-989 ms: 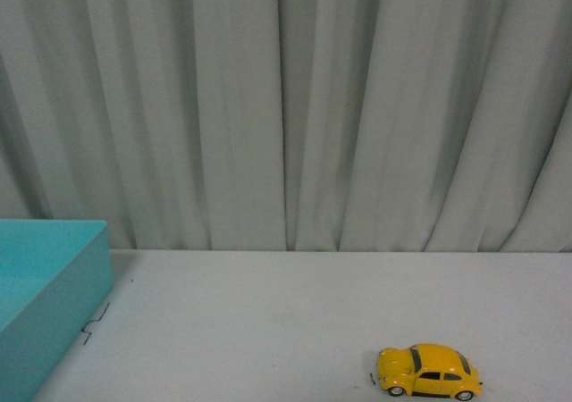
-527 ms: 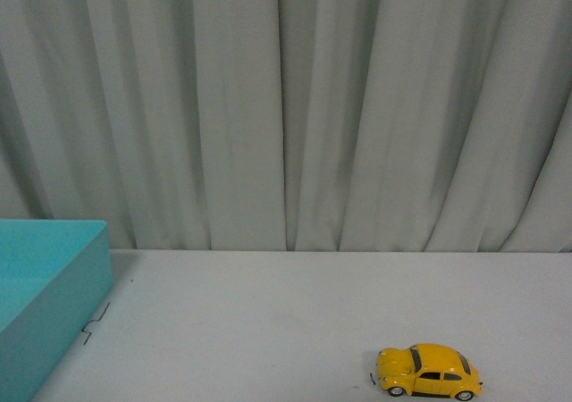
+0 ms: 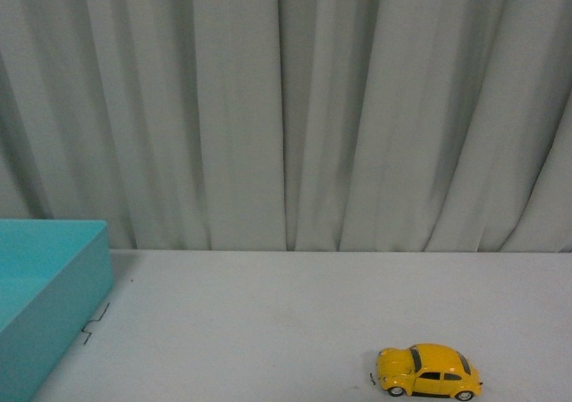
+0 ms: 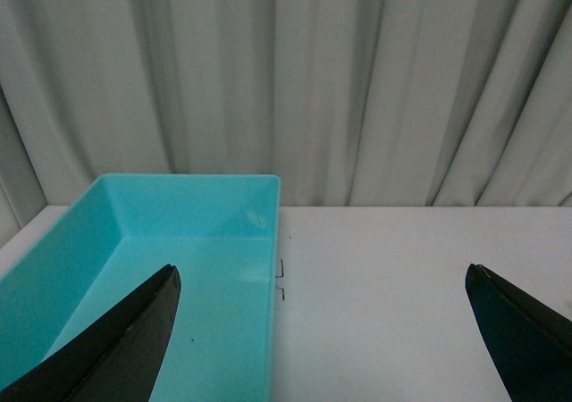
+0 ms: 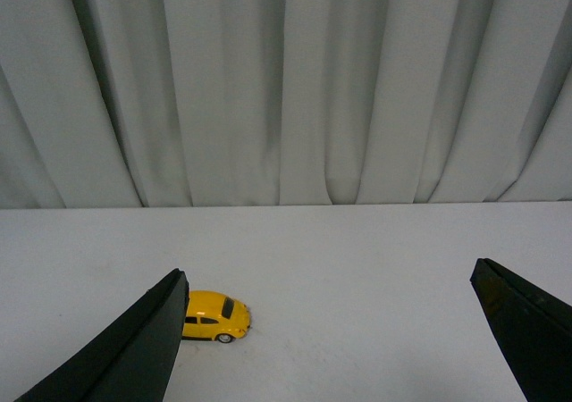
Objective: Wind up and store yellow beetle toy
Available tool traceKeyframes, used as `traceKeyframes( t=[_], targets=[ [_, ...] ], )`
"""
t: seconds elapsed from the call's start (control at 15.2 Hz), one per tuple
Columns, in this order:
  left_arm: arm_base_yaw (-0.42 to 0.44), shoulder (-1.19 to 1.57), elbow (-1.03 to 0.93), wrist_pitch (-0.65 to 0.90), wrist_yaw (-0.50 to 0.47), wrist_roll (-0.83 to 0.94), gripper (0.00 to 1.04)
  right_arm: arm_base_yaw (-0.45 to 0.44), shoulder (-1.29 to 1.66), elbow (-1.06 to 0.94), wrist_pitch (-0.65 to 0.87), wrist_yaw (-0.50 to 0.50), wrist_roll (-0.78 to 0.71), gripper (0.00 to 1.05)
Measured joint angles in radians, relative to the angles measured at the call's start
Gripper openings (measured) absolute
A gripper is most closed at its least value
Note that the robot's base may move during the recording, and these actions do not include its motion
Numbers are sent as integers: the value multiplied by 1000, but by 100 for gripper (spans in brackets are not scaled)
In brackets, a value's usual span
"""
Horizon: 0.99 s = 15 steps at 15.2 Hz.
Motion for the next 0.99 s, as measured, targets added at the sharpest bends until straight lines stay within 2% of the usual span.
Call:
traceKeyframes(
  t=[0.79,0.86,0.92,0.99],
  targets=[
    [0,0,0,0,0,0,98,0,0,0,0,0,0,98],
    [0,0,0,0,0,0,98,0,16,19,-76,17,27,98],
    [0,0,0,0,0,0,98,-43,172,67,-113,11,113,98],
    [0,0,0,0,0,0,98,-142,317,85,10,-40,152,98]
  ],
)
